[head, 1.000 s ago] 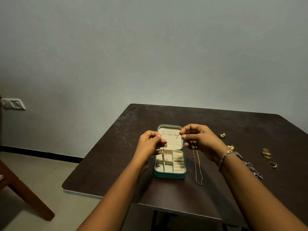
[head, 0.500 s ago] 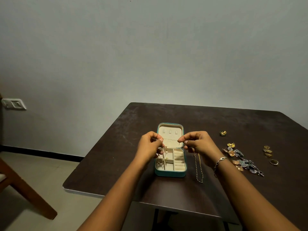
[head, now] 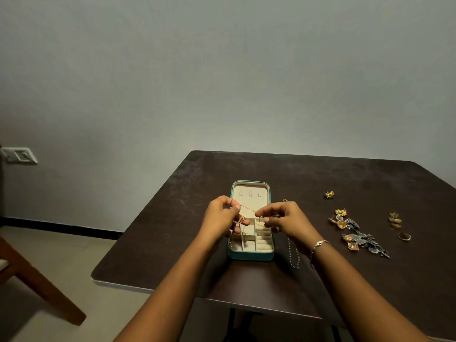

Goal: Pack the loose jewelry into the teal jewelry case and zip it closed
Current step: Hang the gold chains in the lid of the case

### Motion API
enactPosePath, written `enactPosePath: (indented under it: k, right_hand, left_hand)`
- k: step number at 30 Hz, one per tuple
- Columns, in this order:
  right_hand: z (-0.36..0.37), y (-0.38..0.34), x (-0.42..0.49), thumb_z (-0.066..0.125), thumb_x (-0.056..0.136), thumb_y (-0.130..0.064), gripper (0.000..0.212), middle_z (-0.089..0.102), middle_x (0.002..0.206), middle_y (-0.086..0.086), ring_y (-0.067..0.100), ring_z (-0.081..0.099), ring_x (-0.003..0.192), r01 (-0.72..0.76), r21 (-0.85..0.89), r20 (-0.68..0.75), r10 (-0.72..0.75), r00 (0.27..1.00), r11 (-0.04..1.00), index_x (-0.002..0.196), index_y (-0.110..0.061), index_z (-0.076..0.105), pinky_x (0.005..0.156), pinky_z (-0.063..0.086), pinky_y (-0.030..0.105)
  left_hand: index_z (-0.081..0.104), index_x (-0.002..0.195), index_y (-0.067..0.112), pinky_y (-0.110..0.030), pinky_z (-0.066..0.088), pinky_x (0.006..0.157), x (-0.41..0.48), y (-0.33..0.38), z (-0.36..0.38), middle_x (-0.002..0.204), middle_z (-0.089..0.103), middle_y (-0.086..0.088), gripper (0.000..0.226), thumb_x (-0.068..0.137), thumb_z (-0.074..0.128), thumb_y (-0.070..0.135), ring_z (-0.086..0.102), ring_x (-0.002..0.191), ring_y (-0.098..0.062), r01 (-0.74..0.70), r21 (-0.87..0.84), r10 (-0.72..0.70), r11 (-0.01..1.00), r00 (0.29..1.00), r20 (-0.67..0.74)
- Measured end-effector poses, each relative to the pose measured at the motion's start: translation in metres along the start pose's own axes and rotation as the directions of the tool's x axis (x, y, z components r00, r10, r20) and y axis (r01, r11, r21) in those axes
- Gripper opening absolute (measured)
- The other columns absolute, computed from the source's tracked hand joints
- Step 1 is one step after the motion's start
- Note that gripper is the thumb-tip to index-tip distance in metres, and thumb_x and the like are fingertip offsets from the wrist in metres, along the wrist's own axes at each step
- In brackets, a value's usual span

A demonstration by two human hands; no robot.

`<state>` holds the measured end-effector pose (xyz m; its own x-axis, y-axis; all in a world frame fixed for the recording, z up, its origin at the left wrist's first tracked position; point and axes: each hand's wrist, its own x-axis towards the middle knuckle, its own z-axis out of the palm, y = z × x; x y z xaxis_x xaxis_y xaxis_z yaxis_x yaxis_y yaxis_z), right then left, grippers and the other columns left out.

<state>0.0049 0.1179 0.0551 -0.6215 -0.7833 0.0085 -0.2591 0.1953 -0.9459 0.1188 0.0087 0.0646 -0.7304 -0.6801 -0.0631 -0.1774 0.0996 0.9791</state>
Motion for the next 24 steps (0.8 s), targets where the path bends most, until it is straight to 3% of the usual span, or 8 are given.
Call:
enactPosePath:
  k: [7, 10, 14, 18, 21, 24]
  right_hand:
    - [0.0053, 0.0045, -0.0038, 0.051, 0.084, 0.013, 0.024, 0.061, 0.056, -0.009, 0.0, 0.047, 0.046, 0.019, 0.065, 0.085, -0.025, 0.996, 0.998, 0.09, -0.003, 0.068, 0.044, 0.038, 0.01]
    - [0.0088, 0.0055, -0.0031, 0.058, 0.08, 0.011, 0.027, 0.06, 0.074, 0.001, 0.007, 0.05, 0.051, 0.038, 0.086, 0.089, -0.046, 0.995, 0.996, 0.088, -0.014, 0.065, 0.046, 0.041, 0.014]
    - [0.0099, 0.0066, -0.0022, 0.063, 0.076, 0.011, 0.027, 0.054, 0.087, 0.007, 0.013, 0.053, 0.057, 0.114, 0.092, 0.032, -0.118, 0.993, 0.989, 0.082, -0.014, 0.053, 0.048, 0.044, 0.018]
    - [0.0092, 0.0062, -0.0033, 0.064, 0.076, 0.01, 0.024, 0.056, 0.093, 0.01, 0.012, 0.055, 0.057, 0.139, 0.091, 0.038, -0.142, 0.989, 0.986, 0.08, -0.012, 0.054, 0.047, 0.044, 0.013]
    - [0.0076, 0.0072, -0.0028, 0.066, 0.075, 0.008, 0.03, 0.054, 0.096, 0.009, 0.016, 0.054, 0.064, 0.158, 0.11, 0.039, -0.164, 0.986, 0.981, 0.087, -0.017, 0.055, 0.05, 0.045, 0.014]
    - [0.0092, 0.0081, -0.0003, 0.068, 0.075, 0.004, 0.024, 0.059, 0.092, 0.003, 0.015, 0.054, 0.069, 0.188, 0.101, 0.085, -0.197, 0.977, 0.977, 0.084, -0.017, 0.06, 0.054, 0.046, 0.018]
  left_hand:
    - [0.054, 0.092, 0.008, -0.015, 0.034, 0.035, -0.0015, 0.0024, -0.0002, 0.074, 0.062, -0.005, 0.009, 0.094, 0.045, 0.01, 0.049, 0.037, -0.005, -0.002, -0.016, 0.002, 1.0, 1.0, 0.003]
    - [0.053, 0.089, 0.008, -0.013, 0.031, 0.034, -0.0016, 0.0029, -0.0007, 0.068, 0.064, -0.003, 0.009, 0.094, 0.045, 0.009, 0.048, 0.034, -0.005, 0.002, -0.059, -0.001, 0.998, 1.0, 0.021]
    - [0.05, 0.091, 0.006, -0.013, 0.026, 0.031, -0.001, 0.0034, -0.0018, 0.055, 0.068, -0.001, 0.007, 0.094, 0.044, 0.007, 0.045, 0.031, -0.007, 0.028, -0.164, -0.02, 0.986, 0.999, 0.049]
    - [0.049, 0.092, 0.005, -0.013, 0.023, 0.03, -0.0003, 0.0027, -0.0024, 0.049, 0.065, 0.0, 0.007, 0.094, 0.043, 0.006, 0.044, 0.029, -0.007, 0.053, -0.223, -0.045, 0.973, 0.998, 0.039]
    - [0.048, 0.085, 0.008, -0.014, 0.022, 0.03, 0.0, 0.0032, -0.003, 0.057, 0.069, -0.007, 0.011, 0.094, 0.042, 0.006, 0.041, 0.03, -0.009, 0.069, -0.262, -0.054, 0.962, 0.996, 0.064]
    - [0.05, 0.088, 0.007, -0.014, 0.023, 0.03, -0.0018, 0.0035, -0.0025, 0.051, 0.065, -0.003, 0.009, 0.094, 0.043, 0.007, 0.042, 0.03, -0.008, 0.074, -0.245, -0.063, 0.967, 0.996, 0.056]
